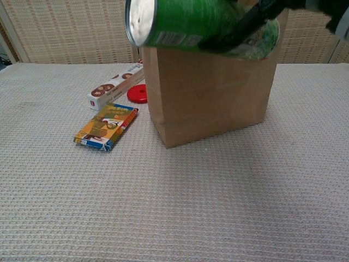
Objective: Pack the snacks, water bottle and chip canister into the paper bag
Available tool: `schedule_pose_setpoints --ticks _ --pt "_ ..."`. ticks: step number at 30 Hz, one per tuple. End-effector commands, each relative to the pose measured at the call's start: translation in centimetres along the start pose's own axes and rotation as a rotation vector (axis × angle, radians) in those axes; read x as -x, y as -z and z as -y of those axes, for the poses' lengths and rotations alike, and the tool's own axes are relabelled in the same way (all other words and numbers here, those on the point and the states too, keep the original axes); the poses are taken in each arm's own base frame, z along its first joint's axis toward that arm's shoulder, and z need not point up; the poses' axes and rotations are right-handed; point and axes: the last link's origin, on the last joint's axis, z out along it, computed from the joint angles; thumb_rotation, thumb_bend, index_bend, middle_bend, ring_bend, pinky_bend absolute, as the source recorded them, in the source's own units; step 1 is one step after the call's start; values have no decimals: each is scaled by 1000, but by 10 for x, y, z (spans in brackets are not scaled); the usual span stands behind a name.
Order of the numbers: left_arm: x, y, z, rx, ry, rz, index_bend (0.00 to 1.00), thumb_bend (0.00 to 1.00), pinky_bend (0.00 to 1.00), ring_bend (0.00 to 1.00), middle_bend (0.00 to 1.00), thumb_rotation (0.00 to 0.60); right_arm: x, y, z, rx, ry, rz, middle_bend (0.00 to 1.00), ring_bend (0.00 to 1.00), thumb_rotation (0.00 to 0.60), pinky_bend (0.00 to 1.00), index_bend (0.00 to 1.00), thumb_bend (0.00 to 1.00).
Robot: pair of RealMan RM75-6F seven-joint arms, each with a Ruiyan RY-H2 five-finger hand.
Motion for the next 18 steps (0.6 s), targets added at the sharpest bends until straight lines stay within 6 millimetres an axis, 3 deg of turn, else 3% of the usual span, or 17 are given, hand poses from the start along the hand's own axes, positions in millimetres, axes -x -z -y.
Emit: schedule_pose_setpoints --ticks 1,6,15,18 --pt "0 0 0 -1 0 0 7 384 0 0 0 600 -42 -25 -4 32 -40 -183 610 610 600 697 737 259" --pt "0 0 0 0 1 0 7 384 0 0 0 600 -55 -58 -21 100 27 -265 611 610 600 691 737 259" --pt "0 1 1 3 33 -10 34 384 0 0 0 600 -35 -83 -38 182 48 -196 611 609 600 681 737 259" --pt "0 0 2 4 35 -5 34 385 0 0 0 600 -16 -97 -58 241 133 -146 611 606 600 655 731 257"
